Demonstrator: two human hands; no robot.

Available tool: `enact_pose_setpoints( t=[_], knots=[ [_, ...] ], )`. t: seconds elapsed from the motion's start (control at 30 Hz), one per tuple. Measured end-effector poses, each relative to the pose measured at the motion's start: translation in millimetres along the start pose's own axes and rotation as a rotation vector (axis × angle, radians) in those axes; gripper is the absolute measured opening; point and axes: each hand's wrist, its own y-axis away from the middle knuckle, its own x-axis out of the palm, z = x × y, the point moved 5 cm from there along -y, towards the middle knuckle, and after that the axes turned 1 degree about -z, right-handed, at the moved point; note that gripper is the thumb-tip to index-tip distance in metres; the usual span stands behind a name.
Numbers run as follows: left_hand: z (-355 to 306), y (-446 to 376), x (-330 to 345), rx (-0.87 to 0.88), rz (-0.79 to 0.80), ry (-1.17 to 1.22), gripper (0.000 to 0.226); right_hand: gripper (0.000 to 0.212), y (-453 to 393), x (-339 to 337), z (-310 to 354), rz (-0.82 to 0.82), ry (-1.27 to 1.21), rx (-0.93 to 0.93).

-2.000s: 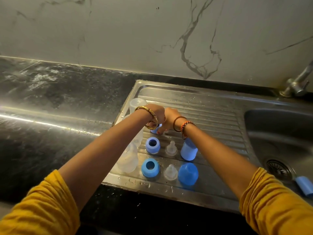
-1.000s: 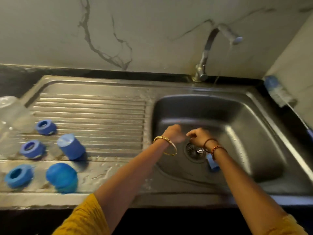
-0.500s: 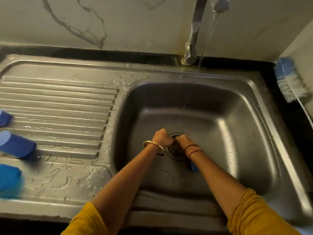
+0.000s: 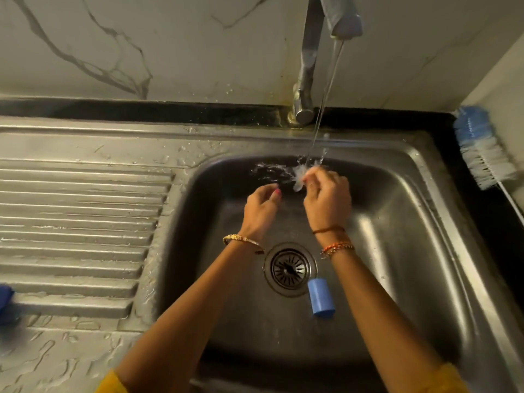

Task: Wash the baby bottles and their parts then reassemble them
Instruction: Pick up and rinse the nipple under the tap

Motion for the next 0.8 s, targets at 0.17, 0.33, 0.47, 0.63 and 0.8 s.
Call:
enact_pose_setpoints(
  t=[0.17, 0.33, 0.47, 0.63, 0.8],
  knots=[
    [-38.1, 0.9, 19.2, 0.088, 0.167, 0.268, 0.021, 0.022, -12.1, 1.1, -11.0, 0.034, -0.342, 0.34],
    [-66.2, -0.6, 24.5, 0.261, 0.146, 0.188, 0.027, 0.027, -18.0, -1.3, 1.9, 0.22, -0.411, 0.222],
    [-74.8, -1.4, 24.1, 0.251, 0.219, 0.183, 0.022, 0.04, -14.8, -13.9, 0.3, 0.378, -0.01, 0.133],
    [-75.5, -0.5, 22.6, 0.227, 0.326, 0.178, 0.026, 0.032, -17.6, -19.8, 11.5, 0.34, -0.35, 0.14],
    [-71.5, 3.6, 29.5, 0.286, 0.31, 0.262, 0.028, 0.029, -28.6, -11.2, 13.1, 0.373, -0.713, 0.513]
  ],
)
